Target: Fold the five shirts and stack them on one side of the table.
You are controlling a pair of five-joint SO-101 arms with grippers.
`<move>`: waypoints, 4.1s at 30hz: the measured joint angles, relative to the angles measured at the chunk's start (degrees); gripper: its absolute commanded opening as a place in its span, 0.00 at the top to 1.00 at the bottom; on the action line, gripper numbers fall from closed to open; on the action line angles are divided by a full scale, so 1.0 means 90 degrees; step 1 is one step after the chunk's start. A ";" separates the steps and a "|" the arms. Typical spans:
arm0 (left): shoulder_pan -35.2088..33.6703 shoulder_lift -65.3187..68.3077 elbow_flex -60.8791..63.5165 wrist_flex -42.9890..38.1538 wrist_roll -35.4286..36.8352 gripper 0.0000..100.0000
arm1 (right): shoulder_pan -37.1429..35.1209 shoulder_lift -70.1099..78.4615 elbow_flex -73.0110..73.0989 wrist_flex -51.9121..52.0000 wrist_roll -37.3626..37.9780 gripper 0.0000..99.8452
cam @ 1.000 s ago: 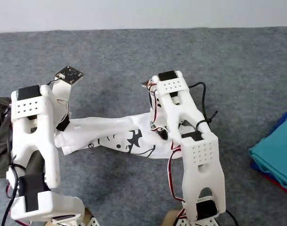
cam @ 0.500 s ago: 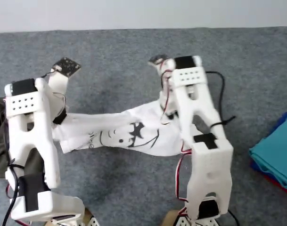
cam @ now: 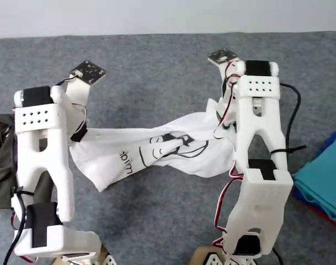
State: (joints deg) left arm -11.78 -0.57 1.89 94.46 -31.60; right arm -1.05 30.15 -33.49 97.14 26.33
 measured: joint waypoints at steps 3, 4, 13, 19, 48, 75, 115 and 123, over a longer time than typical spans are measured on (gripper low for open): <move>0.0000 0.0000 0.0000 0.0000 0.0029 1.00 | -0.0010 0.0000 0.0000 -0.0059 0.0000 0.94; 0.0000 0.0000 0.0000 0.0000 0.0029 1.00 | -0.0020 0.0068 0.0000 -0.0059 0.0000 0.94; 0.0000 0.0000 0.0000 0.0000 0.0029 1.00 | -0.0059 0.0381 -0.0039 -0.0176 0.0010 0.89; 0.0000 0.0000 0.0000 0.0000 0.0029 1.00 | -0.0088 0.0430 -0.0293 -0.0215 0.0000 0.79; 0.0000 0.0000 0.0547 -0.0733 0.0029 1.00 | -0.1338 0.1592 -0.1006 0.0029 -0.2364 0.74; 0.0000 0.0000 0.0586 -0.0860 0.0029 1.00 | -0.1065 0.0889 -0.0918 0.0371 0.0938 0.74; 0.0000 0.0000 0.0821 -0.0869 0.0029 1.00 | -0.1114 0.0889 0.1035 -0.1690 0.3907 0.82; 0.0000 0.0000 0.0821 -0.0869 0.0029 1.00 | -0.0947 0.0889 0.1035 -0.2081 0.3907 0.82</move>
State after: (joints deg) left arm -11.78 -0.57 9.27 86.64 -31.34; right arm -9.58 38.15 -24.18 78.42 61.49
